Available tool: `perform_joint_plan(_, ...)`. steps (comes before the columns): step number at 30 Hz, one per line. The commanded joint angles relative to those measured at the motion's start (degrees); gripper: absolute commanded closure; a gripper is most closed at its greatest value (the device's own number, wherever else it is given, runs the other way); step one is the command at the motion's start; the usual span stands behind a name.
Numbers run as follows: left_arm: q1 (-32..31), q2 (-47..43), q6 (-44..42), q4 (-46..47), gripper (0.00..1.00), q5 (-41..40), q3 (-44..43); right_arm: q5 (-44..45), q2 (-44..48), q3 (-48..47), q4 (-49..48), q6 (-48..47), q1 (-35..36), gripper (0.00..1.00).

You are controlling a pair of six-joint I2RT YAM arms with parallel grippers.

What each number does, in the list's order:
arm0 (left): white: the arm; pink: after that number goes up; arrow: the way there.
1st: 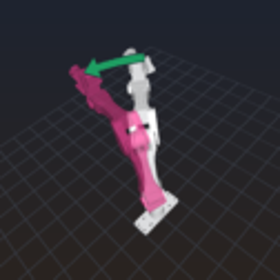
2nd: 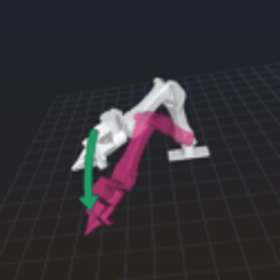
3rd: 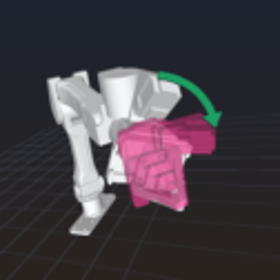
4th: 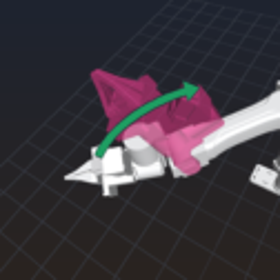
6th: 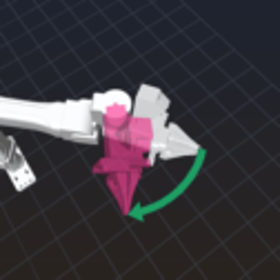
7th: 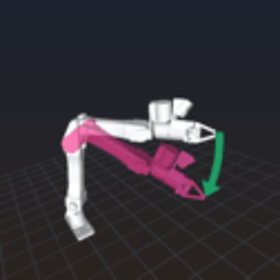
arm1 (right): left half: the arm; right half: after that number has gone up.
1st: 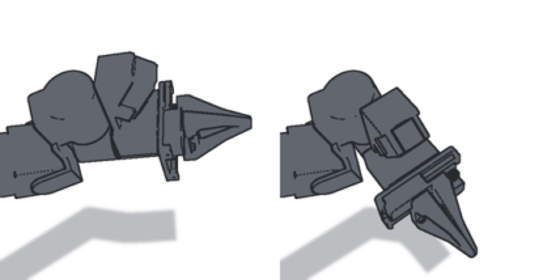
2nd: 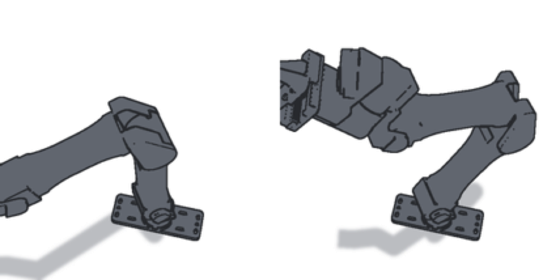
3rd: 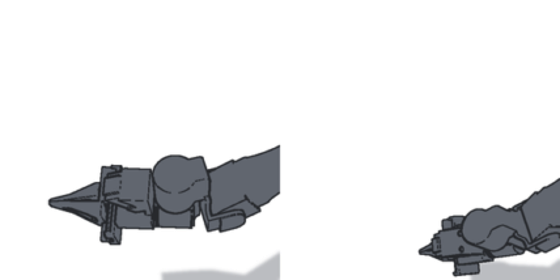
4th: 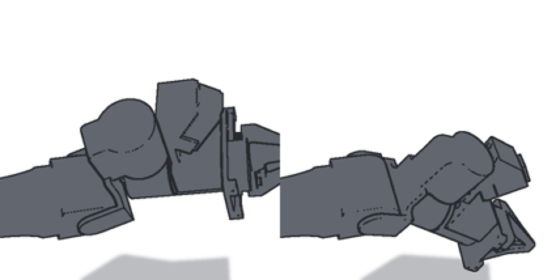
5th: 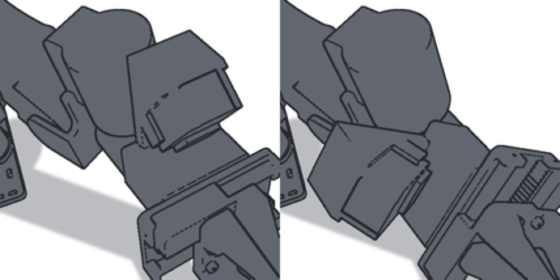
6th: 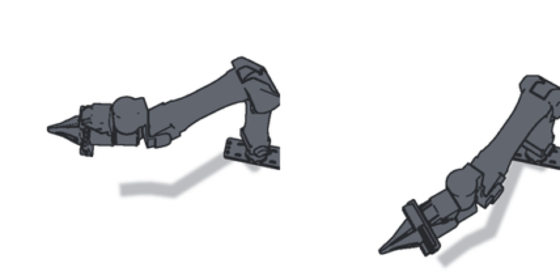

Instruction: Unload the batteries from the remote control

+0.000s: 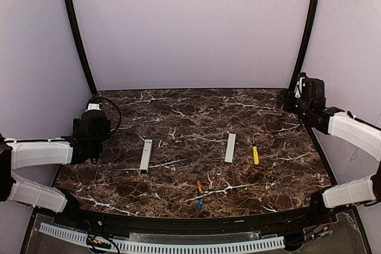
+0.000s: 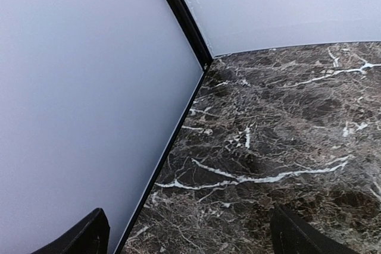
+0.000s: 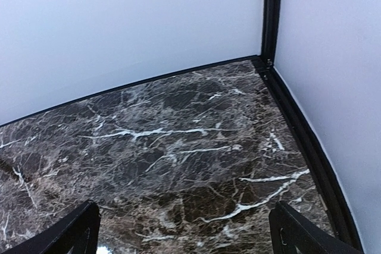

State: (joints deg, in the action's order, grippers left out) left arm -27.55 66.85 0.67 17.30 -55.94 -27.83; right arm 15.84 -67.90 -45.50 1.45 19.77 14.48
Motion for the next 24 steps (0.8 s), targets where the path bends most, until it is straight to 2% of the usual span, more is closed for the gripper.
perform_joint_plan(1,4.1,4.9,-5.6,9.6,0.05,1.4,1.7,-0.4,0.8,2.6,-1.2,-2.1,-5.2,0.01)
perform_joint_plan(6,8.1,10.3,-9.8,24.5,0.04,4.8,5.3,0.1,0.7,6.4,-5.9,-4.9,-9.4,0.01)
perform_joint_plan(14,12.5,16.8,-13.9,46.8,0.03,14.7,11.9,0.7,-0.6,13.4,-16.1,-6.3,-12.6,0.02)
perform_joint_plan(20,17.1,21.7,-9.9,55.7,0.02,24.3,14.0,-1.8,-3.6,17.2,-25.2,-10.9,-14.0,0.01)
perform_joint_plan(22,18.1,20.5,-8.5,52.1,0.02,27.3,13.7,-4.3,-4.5,19.1,-30.1,-12.8,-14.9,0.01)
perform_joint_plan(24,19.3,21.0,-8.3,53.2,0.03,31.0,14.2,-6.9,-5.5,21.3,-35.4,-15.0,-15.9,0.02)
